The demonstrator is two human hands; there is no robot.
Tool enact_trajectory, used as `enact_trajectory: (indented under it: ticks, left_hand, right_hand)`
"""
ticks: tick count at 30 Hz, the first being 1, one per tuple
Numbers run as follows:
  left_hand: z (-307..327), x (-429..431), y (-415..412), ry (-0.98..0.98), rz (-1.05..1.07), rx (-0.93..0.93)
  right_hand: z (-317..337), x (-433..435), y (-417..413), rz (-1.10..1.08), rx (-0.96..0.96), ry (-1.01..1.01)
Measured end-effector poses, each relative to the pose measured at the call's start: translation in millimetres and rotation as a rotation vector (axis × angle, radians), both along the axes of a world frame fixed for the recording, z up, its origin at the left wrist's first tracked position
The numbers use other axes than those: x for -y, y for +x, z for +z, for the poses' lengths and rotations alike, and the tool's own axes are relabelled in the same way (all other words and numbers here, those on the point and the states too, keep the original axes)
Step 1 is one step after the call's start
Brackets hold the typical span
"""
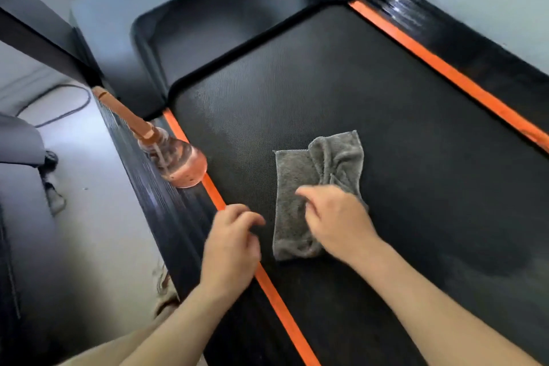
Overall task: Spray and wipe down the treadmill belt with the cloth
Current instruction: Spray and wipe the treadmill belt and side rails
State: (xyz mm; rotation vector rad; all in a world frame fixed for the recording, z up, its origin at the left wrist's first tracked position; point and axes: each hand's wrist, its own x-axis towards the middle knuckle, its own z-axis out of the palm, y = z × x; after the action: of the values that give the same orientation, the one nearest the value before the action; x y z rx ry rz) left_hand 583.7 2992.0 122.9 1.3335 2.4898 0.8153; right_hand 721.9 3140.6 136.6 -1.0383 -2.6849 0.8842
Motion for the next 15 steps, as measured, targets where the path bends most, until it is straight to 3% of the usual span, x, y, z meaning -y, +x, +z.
enact_trajectory:
  ticks: [1,4,8,11,13,15]
  left_hand:
    - [-4.7,-14.0,7.1,-0.015,-0.130,-0.054]
    - [-15.5,-60.8,20.4,-0.138,-0.401,-0.107]
    - [-38.9,-90.8,25.1,-0.275,-0.638,-0.214]
    - [-39.0,-65.2,45.1,-0.290,-0.692,-0.191]
    - [-32.5,-38.1,57.7,-0.409,-0.725,-0.150]
    - [-24.4,-21.0,61.1,-0.495,-0.689,-0.176]
  right_hand:
    - [-4.7,-16.9,3.2,-0.073,0.009,0.042]
    - [-17.5,-44.3,26.6,-0.090,0.299,0.076]
    - [-23.3,-29.3,78.9,-0.167,0.329,0.211]
    - [-16.3,-2.3,94.8,-0.347,0.338,0.083]
    - [-8.5,28.8,100.7,-0.455,0.377,-0.025]
    - [1.7,54.0,108.7,-0.339,0.447,-0.041]
